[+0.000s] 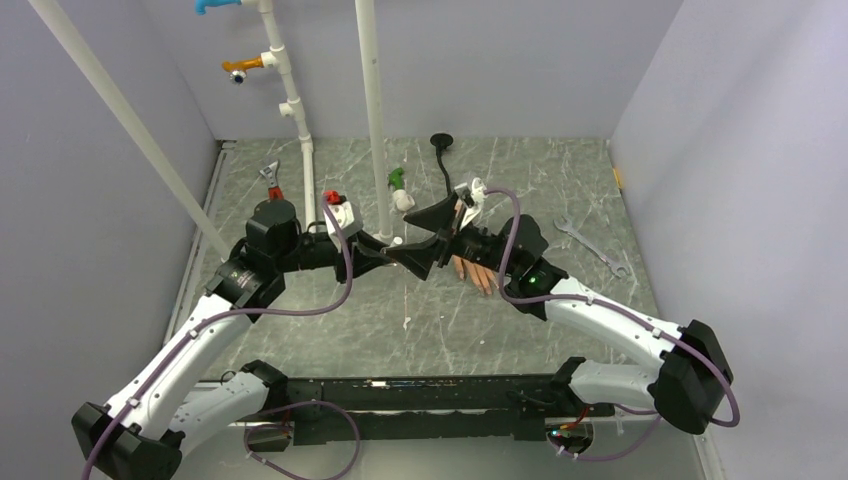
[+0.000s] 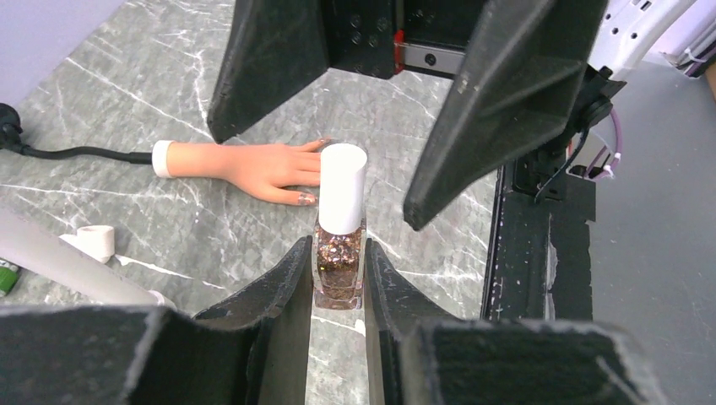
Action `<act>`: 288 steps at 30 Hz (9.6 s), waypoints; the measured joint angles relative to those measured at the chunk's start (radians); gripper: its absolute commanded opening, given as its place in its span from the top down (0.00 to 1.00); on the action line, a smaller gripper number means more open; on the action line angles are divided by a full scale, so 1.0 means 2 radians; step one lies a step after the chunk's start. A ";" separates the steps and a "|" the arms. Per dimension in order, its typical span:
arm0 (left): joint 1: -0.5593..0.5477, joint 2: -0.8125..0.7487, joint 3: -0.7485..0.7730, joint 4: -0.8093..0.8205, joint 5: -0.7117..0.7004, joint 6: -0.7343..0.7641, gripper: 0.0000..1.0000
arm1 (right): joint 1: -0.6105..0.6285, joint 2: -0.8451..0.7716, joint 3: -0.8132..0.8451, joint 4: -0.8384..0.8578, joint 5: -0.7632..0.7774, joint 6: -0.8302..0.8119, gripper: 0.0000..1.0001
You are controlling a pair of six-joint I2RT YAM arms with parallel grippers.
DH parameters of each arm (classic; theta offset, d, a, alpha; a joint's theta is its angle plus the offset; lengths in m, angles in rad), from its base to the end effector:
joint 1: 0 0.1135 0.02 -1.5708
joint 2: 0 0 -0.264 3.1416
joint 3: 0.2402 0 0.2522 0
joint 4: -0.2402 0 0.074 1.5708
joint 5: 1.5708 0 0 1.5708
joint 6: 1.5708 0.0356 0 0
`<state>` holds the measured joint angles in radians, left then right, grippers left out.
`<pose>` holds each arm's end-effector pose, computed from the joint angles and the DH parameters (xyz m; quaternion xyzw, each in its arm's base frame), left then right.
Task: Paint the nails
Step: Unscrew the nail polish bottle.
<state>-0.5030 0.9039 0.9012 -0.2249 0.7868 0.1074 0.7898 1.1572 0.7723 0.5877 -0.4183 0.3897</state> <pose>0.1617 -0.1177 0.3579 0.4448 0.6179 -0.4072 0.5045 0.1783 0.2004 0.3403 -0.2805 0.5738 0.5307 0.5571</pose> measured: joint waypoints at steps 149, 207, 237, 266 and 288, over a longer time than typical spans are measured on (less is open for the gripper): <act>-0.025 0.014 0.008 -0.068 0.075 0.054 1.00 | 0.001 0.021 0.083 -0.270 -0.216 -0.270 0.22; -0.027 -0.009 0.008 -0.052 0.055 0.026 1.00 | 0.023 -0.002 0.077 -0.154 -0.168 -0.165 1.00; -0.029 0.003 0.015 -0.072 0.101 0.052 1.00 | 0.029 -0.074 0.011 -0.130 -0.068 -0.136 0.00; -0.029 0.012 0.016 -0.028 -0.122 -0.066 1.00 | 0.104 -0.002 0.095 -0.138 0.209 -0.040 0.23; -0.029 0.019 0.021 -0.040 -0.120 -0.068 1.00 | 0.123 0.039 0.111 -0.185 0.262 -0.073 0.75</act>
<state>-0.5602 0.9417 0.9432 -0.3050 0.5472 -0.0277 1.0367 1.2362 0.9943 0.2184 0.1059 0.2440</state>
